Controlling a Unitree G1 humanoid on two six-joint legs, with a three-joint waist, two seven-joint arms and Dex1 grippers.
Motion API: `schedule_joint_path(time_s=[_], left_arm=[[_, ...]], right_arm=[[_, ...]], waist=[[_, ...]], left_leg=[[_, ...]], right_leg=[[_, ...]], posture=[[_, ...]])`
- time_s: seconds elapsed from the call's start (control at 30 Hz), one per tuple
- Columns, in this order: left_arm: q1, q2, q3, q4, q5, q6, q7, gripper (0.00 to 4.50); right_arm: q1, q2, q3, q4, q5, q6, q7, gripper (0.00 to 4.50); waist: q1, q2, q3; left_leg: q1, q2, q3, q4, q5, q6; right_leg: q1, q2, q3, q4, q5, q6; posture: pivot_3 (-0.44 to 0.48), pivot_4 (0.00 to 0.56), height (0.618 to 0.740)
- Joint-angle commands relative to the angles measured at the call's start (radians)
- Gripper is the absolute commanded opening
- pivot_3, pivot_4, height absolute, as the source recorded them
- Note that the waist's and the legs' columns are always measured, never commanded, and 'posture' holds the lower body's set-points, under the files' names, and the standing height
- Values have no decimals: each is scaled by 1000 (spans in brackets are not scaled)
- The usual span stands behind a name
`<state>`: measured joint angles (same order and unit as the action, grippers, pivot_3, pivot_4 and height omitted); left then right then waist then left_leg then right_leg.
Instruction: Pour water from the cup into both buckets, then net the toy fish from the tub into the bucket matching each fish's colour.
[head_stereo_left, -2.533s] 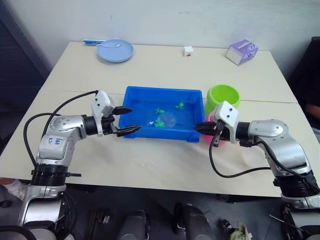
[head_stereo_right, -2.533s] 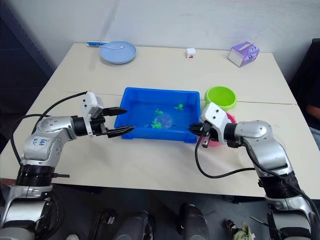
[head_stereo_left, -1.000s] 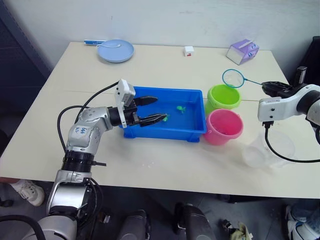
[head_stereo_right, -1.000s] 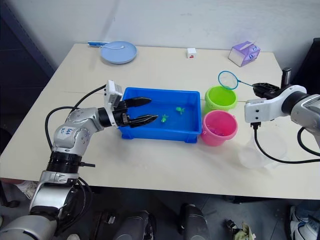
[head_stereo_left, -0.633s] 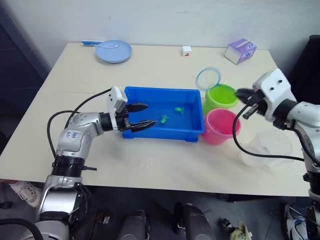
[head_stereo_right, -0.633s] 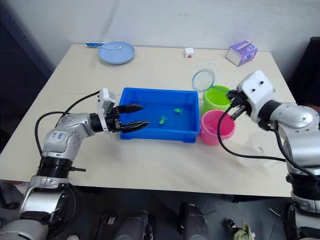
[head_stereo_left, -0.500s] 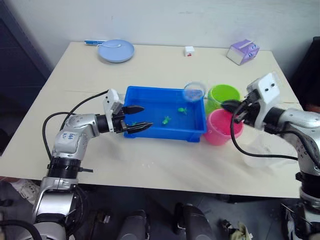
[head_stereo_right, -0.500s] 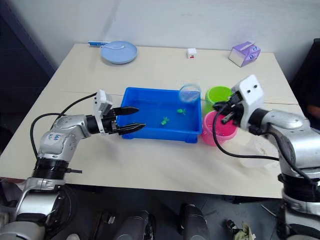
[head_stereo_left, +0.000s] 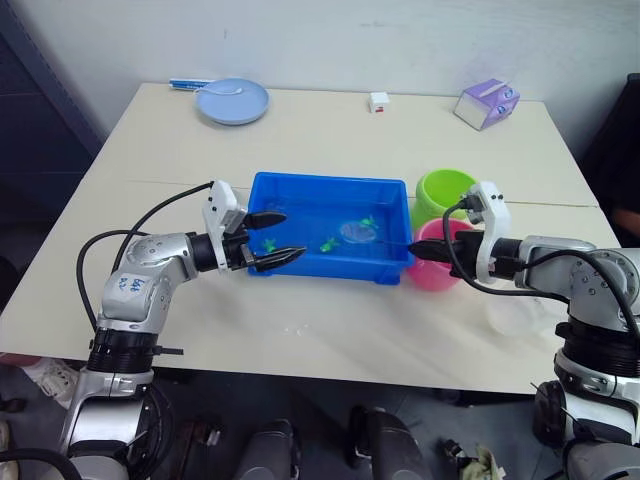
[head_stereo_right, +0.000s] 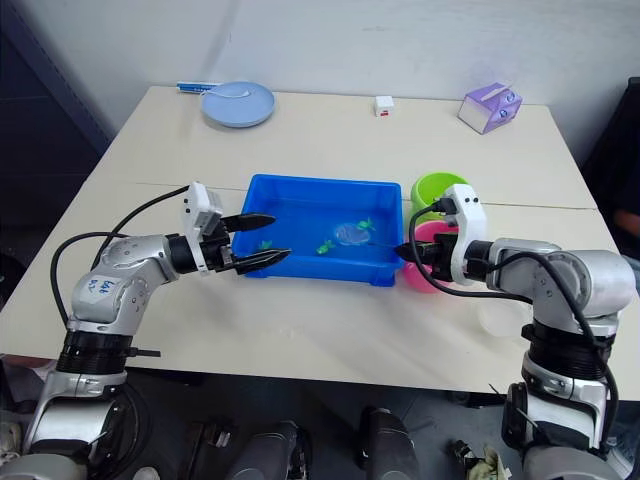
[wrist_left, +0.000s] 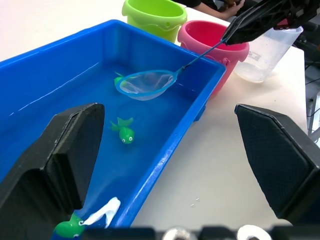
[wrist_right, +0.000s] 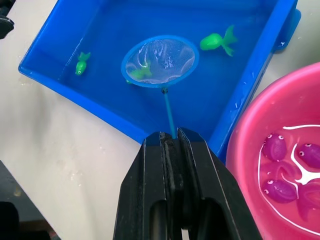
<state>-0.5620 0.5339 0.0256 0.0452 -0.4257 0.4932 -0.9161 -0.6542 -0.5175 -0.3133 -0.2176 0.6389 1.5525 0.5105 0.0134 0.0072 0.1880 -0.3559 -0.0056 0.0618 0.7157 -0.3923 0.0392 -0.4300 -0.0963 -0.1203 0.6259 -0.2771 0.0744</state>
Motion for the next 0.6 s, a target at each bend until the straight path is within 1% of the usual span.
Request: schedule_joint_path(time_s=[0.03, 0.2, 0.47, 0.6], left_arm=[[8, 12, 25, -46, -11, -3, 9, 4500], [-3, 13, 27, -35, -8, -14, 11, 4500], [-7, 4, 24, -39, -7, -18, 19, 4500], [-10, 4, 26, -35, -9, -22, 21, 4500]], right_arm=[[-17, 14, -16, 8, 10, 14, -16, 800], [-22, 27, 3, 35, 2, 16, -33, 800], [-56, 15, 53, 151, -66, -88, -70, 800], [-91, 43, 65, 199, -102, -178, -103, 800]], waist=[[-4, 0, 0], [-7, 0, 0], [-14, 0, 0], [-15, 0, 0]], left_leg=[[0, 0, 0, 0, 0, 0], [0, 0, 0, 0, 0, 0], [0, 0, 0, 0, 0, 0], [0, 0, 0, 0, 0, 0]], right_leg=[[0, 0, 0, 0, 0, 0], [0, 0, 0, 0, 0, 0], [0, 0, 0, 0, 0, 0], [0, 0, 0, 0, 0, 0]], posture=[[0, 150, 739], [0, 150, 739], [0, 150, 739], [0, 150, 739]])
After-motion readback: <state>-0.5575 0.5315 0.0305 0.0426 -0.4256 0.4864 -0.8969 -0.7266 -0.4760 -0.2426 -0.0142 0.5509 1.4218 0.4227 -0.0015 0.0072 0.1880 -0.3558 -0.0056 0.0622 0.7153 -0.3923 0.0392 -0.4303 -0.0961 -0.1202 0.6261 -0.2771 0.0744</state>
